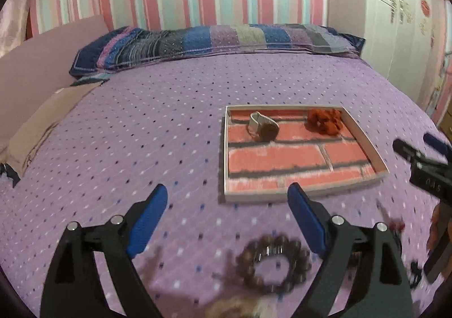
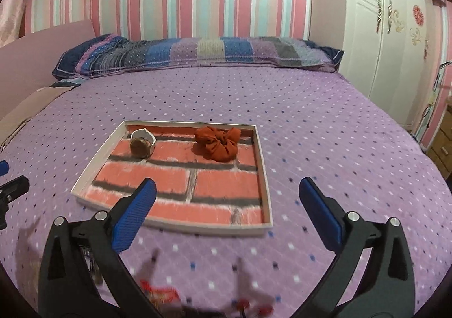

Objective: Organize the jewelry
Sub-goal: 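Withdraw both open tools from the tray back toward the remaining jewelry, then grasp the black beaded bracelet with the right tool while the left tool approaches the cream scrunchie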

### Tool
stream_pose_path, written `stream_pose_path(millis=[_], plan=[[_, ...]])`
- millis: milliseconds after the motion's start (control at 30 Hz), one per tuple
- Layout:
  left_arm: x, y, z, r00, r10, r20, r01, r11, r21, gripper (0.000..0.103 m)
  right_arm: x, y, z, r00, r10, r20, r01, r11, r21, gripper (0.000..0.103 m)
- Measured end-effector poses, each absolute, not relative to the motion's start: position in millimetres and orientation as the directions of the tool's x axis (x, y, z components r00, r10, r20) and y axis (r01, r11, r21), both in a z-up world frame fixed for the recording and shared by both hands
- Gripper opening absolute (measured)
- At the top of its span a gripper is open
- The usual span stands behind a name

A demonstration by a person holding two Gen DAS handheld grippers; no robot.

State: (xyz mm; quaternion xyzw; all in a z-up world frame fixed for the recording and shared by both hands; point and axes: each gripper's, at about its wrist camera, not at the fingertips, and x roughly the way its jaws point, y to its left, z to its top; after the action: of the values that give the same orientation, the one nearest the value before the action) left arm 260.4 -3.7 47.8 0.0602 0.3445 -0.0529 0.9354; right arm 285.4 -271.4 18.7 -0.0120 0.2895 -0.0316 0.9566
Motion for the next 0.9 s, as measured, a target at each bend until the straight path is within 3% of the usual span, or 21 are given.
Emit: stream_pose_path(millis=[200, 567, 700, 900], plan=[[206, 17, 45, 0.775, -0.063, -0.629, 0.124, 0.991, 0.053, 0.089, 231, -280, 27, 0.846, -0.123, -0.519, 0.089, 0.992, -0.09, 0.099], [155, 62, 32, 0.795, -0.025, -0.606, 0.023, 1.0, -0.012, 0.092, 140, -317, 11, 0.836, -0.088, -0.541, 0.136, 0.989, 0.05, 0.099], [143, 62, 24, 0.797, -0.003, -0.604, 0.021, 1.0, 0.023, 0.092, 129, -312, 2, 0.823, -0.118, -0.556, 0.128, 0.992, -0.02, 0.099], [147, 77, 15, 0.769, -0.044, -0.638, 0.019, 0.999, -0.046, 0.092, 112, -328, -1, 0.836, -0.171, -0.522, 0.149, 0.985, -0.084, 0.099]])
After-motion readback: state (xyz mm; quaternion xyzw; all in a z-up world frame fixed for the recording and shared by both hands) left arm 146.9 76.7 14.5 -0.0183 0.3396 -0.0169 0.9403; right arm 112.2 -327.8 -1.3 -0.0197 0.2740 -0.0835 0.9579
